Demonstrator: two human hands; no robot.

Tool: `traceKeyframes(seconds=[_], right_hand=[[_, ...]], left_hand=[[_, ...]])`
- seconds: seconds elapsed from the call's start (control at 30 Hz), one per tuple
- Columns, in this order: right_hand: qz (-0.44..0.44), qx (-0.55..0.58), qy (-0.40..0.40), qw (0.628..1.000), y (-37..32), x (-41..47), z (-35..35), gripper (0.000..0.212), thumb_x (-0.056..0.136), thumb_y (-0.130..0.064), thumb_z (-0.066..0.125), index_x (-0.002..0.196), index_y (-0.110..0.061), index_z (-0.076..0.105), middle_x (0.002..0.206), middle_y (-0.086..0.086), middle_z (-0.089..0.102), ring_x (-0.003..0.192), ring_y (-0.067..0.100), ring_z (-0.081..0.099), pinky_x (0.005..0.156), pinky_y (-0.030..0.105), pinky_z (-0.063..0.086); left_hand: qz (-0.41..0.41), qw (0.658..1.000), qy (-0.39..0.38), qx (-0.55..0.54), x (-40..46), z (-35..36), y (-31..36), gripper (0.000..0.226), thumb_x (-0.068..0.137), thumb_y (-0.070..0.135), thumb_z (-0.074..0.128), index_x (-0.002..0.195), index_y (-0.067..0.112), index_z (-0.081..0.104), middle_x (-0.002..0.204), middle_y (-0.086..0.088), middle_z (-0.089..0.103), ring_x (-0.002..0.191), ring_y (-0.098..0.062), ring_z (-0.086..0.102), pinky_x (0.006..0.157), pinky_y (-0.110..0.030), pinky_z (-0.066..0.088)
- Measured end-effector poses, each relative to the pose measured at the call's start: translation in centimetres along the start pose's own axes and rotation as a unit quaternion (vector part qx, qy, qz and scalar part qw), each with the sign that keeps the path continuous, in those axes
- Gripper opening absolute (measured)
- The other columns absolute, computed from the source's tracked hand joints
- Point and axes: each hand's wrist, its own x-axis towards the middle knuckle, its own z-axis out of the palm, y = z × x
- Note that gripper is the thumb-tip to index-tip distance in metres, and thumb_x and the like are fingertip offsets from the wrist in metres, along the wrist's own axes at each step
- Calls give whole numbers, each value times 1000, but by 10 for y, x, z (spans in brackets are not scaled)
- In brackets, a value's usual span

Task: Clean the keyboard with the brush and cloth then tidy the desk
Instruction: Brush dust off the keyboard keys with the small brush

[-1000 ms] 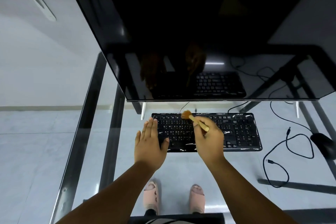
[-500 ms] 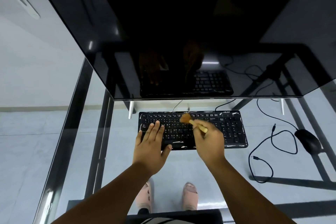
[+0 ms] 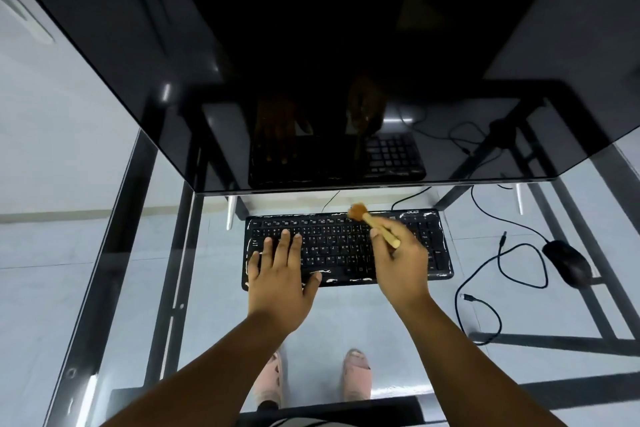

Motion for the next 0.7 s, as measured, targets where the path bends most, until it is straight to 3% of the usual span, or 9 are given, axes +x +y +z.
traceKeyframes(seconds=[0.03,0.1,0.2,0.27,0.37,0.5,0.63,0.7], right_hand=[[-8,0,-37,999,1,-2,0,23,92,-12,62,112,-19,71,81,-5,71,53,3,54,51,11,38],[-10,-37,-52,998,9,-3,-6,23,92,-13,63,112,-19,71,90,-5,73,62,4,61,56,15,46],[29,-51,50,997,20,-4,-13,23,92,-15,61,113,-17,70,102,-3,73,81,14,67,73,32,56],[27,-15,52,998,23,-2,-20,24,92,-14,61,113,-19,70,98,-3,73,75,9,63,68,28,54],[9,-24,-21,999,26,-3,-29,24,91,-13,62,113,-21,71,93,-3,73,65,2,58,61,16,46],[74,-40,66,994,37,2,-41,21,93,-18,59,110,-23,69,99,-4,73,82,16,66,75,36,56],[27,-2,-2,1000,36,4,-50,24,93,-16,61,114,-23,69,107,-12,72,87,2,64,79,21,51],[25,-20,-18,999,41,2,-53,23,92,-15,62,112,-24,70,104,-13,72,84,4,65,76,22,51]], left_hand=[[0,1000,2,0,0,0,2,81,86,65,17,153,20,20,161,-2,18,147,-33,14,116,-50,14],[7,1000,3,-1,2,1,11,81,86,65,17,153,20,17,161,-1,15,148,-30,11,116,-49,12],[33,999,0,-9,4,4,16,79,88,63,17,154,21,7,163,4,2,150,-17,0,118,-43,4],[54,998,-6,-17,6,6,24,78,90,62,19,154,22,1,162,6,-7,149,-12,-7,118,-40,0],[71,997,-20,-20,8,8,36,78,92,61,21,154,23,-6,159,9,-16,147,-11,-13,118,-37,-5],[77,997,-22,-24,10,14,45,78,91,62,19,154,23,-5,160,8,-16,146,-10,-15,118,-35,-7],[82,996,-23,-28,9,18,56,79,89,63,14,154,22,-6,159,8,-18,145,-9,-18,116,-33,-9],[84,996,-23,-24,10,20,61,82,85,65,8,154,22,-7,159,8,-18,145,-9,-18,116,-33,-9]])
